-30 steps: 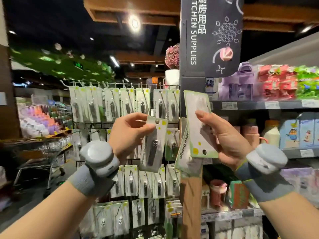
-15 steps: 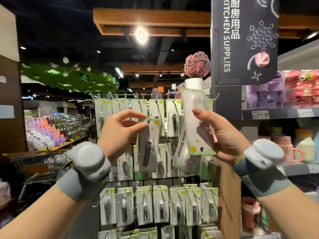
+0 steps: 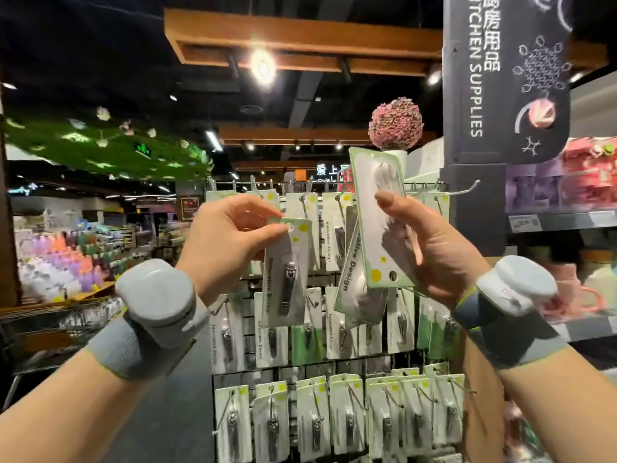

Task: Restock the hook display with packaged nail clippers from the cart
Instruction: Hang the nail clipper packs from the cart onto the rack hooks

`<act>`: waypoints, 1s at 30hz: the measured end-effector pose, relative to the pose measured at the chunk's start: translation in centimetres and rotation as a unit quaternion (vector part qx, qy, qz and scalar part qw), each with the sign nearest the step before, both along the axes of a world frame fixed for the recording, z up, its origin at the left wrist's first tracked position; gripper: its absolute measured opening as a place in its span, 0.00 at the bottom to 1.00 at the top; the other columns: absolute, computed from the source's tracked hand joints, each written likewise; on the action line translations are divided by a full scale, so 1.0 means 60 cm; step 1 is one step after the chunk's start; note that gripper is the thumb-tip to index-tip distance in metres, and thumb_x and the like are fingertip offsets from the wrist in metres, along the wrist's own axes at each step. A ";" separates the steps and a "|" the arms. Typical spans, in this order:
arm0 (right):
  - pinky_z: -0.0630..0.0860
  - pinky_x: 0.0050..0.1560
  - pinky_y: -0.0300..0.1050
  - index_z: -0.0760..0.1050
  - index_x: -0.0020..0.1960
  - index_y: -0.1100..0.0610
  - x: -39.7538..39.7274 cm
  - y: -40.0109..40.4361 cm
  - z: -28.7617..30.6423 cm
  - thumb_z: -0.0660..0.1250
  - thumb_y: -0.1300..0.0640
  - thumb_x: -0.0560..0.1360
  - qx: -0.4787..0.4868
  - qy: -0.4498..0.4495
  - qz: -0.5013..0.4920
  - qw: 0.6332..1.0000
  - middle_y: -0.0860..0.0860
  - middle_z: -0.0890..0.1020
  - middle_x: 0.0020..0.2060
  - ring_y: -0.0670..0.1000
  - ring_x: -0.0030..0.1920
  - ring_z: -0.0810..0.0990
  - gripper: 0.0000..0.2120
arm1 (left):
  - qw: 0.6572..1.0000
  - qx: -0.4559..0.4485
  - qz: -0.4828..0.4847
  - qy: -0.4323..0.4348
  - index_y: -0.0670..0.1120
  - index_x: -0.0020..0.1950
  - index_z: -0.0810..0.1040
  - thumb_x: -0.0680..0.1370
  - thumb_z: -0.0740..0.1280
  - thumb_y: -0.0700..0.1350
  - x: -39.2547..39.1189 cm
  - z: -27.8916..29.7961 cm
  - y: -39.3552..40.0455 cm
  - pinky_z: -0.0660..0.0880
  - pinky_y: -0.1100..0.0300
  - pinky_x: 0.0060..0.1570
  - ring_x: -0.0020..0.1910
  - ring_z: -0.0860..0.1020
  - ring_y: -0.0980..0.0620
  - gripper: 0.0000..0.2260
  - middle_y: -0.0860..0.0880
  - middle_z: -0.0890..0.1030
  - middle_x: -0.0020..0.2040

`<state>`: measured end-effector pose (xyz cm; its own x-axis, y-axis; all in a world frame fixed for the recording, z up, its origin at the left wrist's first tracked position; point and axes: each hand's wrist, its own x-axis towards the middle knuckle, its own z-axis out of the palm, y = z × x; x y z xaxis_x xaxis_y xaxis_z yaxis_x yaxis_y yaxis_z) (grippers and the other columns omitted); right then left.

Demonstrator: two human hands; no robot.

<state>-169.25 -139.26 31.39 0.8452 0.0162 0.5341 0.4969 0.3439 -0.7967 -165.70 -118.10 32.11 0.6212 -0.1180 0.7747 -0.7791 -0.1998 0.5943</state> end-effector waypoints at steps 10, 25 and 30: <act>0.70 0.28 0.32 0.72 0.51 0.49 0.019 0.016 0.025 0.83 0.42 0.45 -0.027 -0.014 0.013 0.999 0.48 0.69 0.38 0.45 0.35 0.68 0.38 | 0.999 -0.031 0.015 -0.020 0.39 0.45 0.81 0.70 0.73 0.37 -0.003 0.024 0.033 0.76 0.66 0.29 0.34 0.81 0.54 0.05 0.45 0.84 0.38; 0.69 0.24 0.29 0.79 0.44 0.50 0.005 0.016 0.036 0.72 0.50 0.61 -0.013 0.016 -0.007 1.000 0.44 0.73 0.35 0.39 0.30 0.73 0.12 | 0.999 -0.022 0.042 -0.025 0.42 0.45 0.82 0.70 0.73 0.37 -0.009 0.037 0.046 0.81 0.52 0.43 0.42 0.83 0.44 0.05 0.43 0.84 0.41; 0.74 0.37 0.36 0.83 0.47 0.52 0.011 0.006 0.040 0.81 0.48 0.53 0.020 0.013 0.044 0.999 0.46 0.77 0.41 0.43 0.35 0.75 0.24 | 0.999 -0.038 0.025 -0.023 0.39 0.46 0.81 0.70 0.73 0.36 -0.009 0.039 0.052 0.81 0.59 0.34 0.38 0.83 0.49 0.06 0.44 0.84 0.40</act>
